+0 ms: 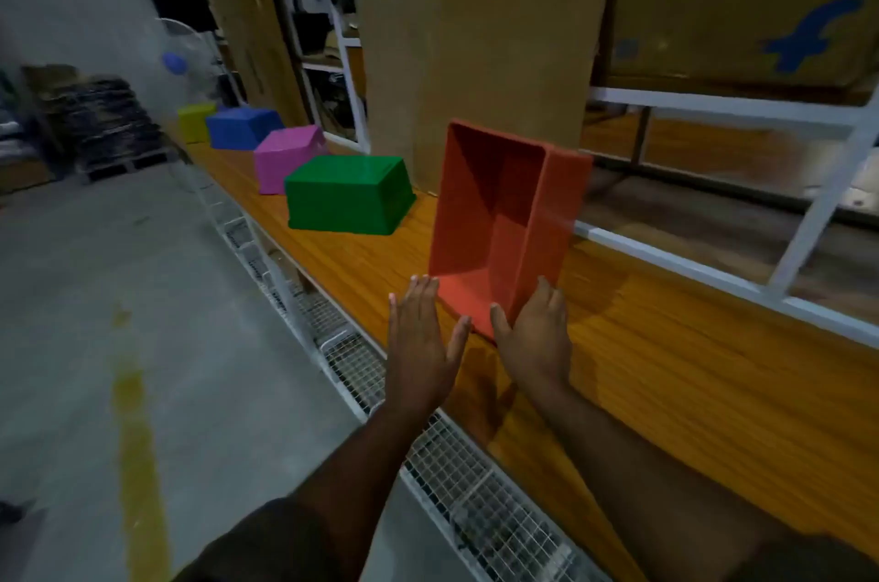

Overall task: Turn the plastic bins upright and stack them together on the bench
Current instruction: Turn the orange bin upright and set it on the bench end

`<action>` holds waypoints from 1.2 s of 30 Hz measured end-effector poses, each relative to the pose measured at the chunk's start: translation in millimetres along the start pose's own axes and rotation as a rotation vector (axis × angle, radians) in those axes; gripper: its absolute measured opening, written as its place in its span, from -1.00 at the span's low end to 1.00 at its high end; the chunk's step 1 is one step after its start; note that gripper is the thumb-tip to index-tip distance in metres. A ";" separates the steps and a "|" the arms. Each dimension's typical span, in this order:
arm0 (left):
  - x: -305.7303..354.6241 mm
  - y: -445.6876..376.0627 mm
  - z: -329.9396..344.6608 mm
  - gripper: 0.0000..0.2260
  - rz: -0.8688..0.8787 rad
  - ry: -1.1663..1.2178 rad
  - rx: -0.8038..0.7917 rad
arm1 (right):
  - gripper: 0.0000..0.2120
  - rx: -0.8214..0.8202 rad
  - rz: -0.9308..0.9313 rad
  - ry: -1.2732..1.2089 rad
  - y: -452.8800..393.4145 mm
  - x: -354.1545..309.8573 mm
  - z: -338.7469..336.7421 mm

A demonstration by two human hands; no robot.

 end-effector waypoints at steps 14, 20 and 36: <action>-69.1 -81.8 32.7 -0.39 0.050 0.185 -0.139 | -0.62 -0.028 0.419 0.080 -60.5 5.8 56.6; -66.5 -96.3 38.9 -0.39 0.007 0.273 -0.211 | -0.78 0.083 0.473 0.141 -63.8 14.1 38.2; 104.6 -35.8 56.1 -0.59 0.024 0.779 -0.343 | -0.71 0.520 0.568 0.194 84.4 111.8 -143.1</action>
Point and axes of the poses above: each hand's wrist, its own y-axis away from the middle knuckle, its own z-axis out of the palm, x = y × z, the point moved 3 cm from there along -y, towards the middle knuckle, and after that the axes turned 2 degrees about -x, right-handed, at the moved point
